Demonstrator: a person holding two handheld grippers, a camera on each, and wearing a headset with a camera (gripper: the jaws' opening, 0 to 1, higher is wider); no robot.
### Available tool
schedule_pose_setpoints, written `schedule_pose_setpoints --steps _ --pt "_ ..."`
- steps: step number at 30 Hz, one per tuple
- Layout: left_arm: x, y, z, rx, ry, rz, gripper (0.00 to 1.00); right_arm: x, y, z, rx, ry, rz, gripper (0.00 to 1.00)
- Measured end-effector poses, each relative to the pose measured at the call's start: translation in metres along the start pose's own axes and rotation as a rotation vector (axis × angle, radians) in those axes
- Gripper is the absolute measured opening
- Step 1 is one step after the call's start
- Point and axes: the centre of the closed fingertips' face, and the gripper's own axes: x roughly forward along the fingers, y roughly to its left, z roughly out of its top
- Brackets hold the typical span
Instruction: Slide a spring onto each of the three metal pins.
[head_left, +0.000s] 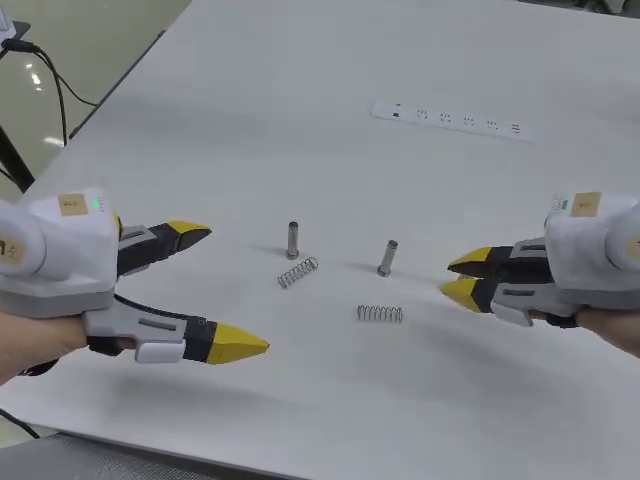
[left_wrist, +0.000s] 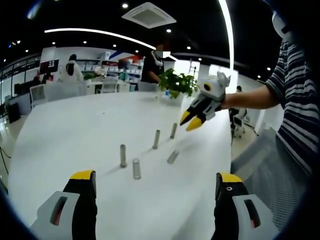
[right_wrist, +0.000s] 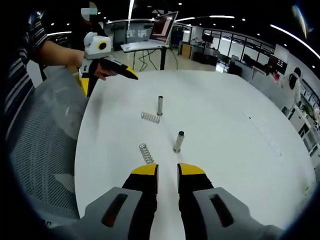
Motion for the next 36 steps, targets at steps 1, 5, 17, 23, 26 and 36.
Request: schedule_pose_setpoints --steps 1,5,17,23,26,36 --pt "0.0 0.0 0.0 0.0 0.001 0.0 0.96 0.002 0.002 0.001 -0.001 -0.001 0.011 0.13" --pt "0.001 0.0 -0.001 -0.001 0.003 -0.001 0.96 0.01 0.011 0.004 -0.039 0.012 0.042 0.13" --pt "0.0 -0.001 -0.005 -0.003 0.009 -0.002 0.96 0.043 0.035 0.002 -0.149 0.088 0.133 0.13" --pt "-0.004 0.001 -0.007 -0.004 0.01 0.004 0.96 0.052 0.038 -0.005 -0.176 0.126 0.153 0.12" --pt "-0.005 0.001 -0.008 -0.005 0.011 0.005 0.96 0.056 0.037 -0.009 -0.18 0.142 0.157 0.12" --pt "-0.007 -0.001 -0.008 0.011 0.02 -0.001 0.96 0.067 0.039 -0.024 -0.204 0.199 0.171 0.11"
